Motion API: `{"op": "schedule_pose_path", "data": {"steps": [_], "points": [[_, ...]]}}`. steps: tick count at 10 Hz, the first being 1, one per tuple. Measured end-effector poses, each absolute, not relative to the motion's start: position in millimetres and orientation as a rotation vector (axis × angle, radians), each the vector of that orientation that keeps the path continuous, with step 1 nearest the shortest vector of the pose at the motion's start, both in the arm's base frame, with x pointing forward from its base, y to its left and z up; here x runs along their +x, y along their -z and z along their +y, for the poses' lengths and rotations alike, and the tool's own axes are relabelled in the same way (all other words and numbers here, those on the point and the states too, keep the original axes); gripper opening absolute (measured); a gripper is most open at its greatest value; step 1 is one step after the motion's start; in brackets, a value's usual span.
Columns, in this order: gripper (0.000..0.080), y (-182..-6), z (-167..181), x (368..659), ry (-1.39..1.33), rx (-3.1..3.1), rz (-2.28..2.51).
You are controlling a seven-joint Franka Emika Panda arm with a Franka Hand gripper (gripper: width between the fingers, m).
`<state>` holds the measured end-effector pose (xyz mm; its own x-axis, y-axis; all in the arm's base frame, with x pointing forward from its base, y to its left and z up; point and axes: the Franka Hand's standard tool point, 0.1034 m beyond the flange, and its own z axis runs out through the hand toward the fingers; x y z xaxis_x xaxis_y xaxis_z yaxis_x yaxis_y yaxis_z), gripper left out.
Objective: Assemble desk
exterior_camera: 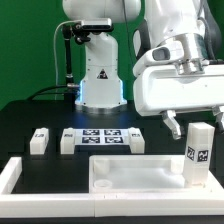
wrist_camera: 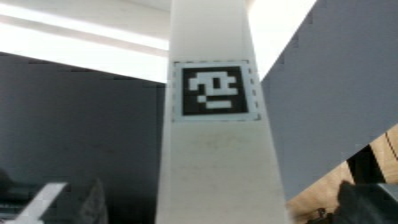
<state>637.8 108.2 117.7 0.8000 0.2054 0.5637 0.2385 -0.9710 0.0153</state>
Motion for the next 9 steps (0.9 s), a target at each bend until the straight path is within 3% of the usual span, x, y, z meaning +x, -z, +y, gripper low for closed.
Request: {"op": "schedule_pose_path", "data": {"steps": [2,4,6,9], "points": [[0.0649,-117.7,108,638,0.897,-2.93,-0.361],[0.0649,-129.0,105,639,0.771,-2.96,-0.367],[0.0649,-118.9,101,637,0.709,-2.975,-0.359],[0.0649,-116.4,107,637,0.373,-3.01,-0.354]]}}
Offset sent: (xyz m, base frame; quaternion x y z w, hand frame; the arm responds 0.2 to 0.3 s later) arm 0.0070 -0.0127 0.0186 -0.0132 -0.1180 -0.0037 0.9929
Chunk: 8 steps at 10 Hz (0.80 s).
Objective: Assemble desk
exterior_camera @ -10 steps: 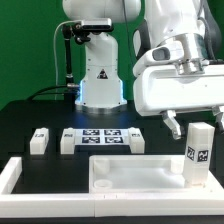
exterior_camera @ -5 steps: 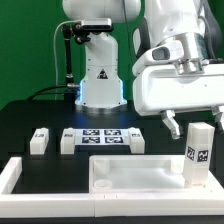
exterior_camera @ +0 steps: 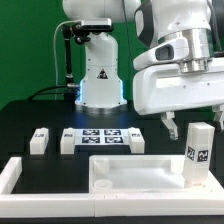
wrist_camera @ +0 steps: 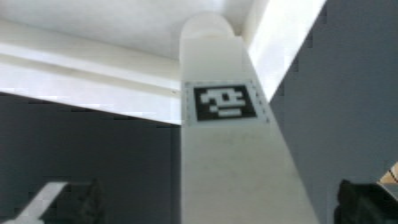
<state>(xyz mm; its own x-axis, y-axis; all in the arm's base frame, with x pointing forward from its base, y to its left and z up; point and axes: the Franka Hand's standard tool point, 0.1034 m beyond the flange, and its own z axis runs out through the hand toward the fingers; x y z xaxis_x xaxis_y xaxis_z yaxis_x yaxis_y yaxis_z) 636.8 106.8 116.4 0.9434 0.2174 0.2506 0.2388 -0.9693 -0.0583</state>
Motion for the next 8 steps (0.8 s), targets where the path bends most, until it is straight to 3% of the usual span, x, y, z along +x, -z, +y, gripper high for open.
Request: {"op": "schedule_pose_path", "data": {"steps": [3,6,8], "points": [[0.0649,-118.1,109.7,635.3,0.042,-3.011,-0.363],[0.0649,-120.4,108.8,644.2,-0.007,-3.009,-0.338],[0.0391,-120.2,108.8,644.1,-0.009,-3.011,-0.317]]}}
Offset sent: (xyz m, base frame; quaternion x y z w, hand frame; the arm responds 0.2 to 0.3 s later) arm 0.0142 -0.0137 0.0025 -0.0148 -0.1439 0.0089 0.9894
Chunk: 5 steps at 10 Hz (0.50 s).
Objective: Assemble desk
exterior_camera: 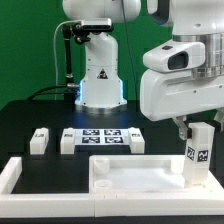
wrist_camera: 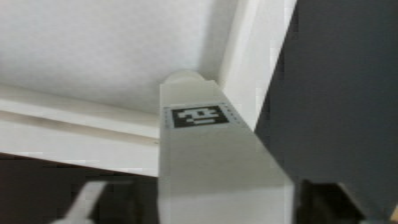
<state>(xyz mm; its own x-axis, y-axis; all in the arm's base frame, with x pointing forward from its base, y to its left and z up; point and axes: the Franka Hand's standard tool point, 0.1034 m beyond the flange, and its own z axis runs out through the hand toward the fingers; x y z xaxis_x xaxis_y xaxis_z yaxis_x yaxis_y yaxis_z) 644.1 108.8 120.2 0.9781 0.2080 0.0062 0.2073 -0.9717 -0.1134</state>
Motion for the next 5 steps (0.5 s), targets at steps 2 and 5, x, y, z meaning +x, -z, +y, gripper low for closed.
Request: {"op": "schedule_pose_path", "data": {"steps": [2,5], "points": [[0.0298,-120.1,106.4,644.6,-0.018,-3.028,-0.123],[0.0298,-119.3,106.3,645.3,-0.011,-3.019,0.302]]}}
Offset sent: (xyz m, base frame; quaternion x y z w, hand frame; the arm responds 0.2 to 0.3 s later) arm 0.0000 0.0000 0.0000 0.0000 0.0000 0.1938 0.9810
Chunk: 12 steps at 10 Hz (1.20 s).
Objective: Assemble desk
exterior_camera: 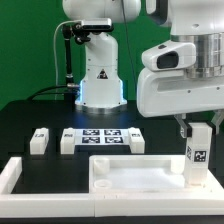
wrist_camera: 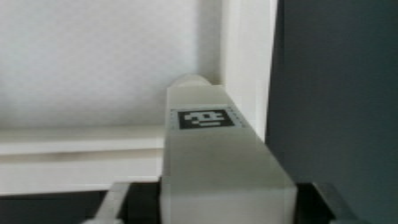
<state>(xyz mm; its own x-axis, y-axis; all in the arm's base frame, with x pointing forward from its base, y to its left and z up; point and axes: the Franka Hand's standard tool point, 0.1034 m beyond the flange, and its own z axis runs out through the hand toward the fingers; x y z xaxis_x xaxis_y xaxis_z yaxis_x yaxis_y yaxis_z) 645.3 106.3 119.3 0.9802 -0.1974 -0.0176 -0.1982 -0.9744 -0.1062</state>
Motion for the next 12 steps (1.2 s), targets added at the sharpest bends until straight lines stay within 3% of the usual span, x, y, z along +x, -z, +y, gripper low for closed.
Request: {"op": "schedule_pose_path", "data": {"steps": [3,10,12], "points": [[0.0298,-118.6,105.1,647.8,-0.026,-2.796,1.109],[0.0298,-117.4,108.5,649.0,-0.109,-2.268,1.897],[0.0311,-117.1,110.8,647.5,-0.103,-2.282,1.875]]}}
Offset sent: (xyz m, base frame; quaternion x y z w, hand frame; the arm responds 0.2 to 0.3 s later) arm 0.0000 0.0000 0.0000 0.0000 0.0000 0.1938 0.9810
